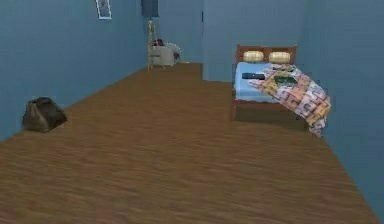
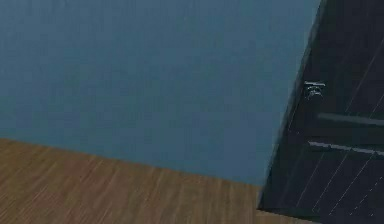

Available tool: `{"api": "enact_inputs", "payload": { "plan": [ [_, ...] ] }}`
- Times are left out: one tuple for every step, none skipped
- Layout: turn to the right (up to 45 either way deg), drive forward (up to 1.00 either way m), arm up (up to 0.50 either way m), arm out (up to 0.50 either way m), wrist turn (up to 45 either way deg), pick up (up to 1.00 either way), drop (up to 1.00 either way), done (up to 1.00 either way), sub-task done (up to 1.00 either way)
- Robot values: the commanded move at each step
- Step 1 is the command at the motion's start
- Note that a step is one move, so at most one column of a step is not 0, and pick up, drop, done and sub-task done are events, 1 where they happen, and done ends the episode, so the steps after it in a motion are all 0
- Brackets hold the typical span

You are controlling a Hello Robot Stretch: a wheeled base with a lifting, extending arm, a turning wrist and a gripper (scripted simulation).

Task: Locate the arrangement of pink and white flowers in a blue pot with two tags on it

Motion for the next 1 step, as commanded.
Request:
{"api": "enact_inputs", "payload": {
  "plan": [
    [-45.0, 0.00, 0.00, 0.00, 0.0, 0.00, 0.00, 0.00, 0.00]
  ]
}}
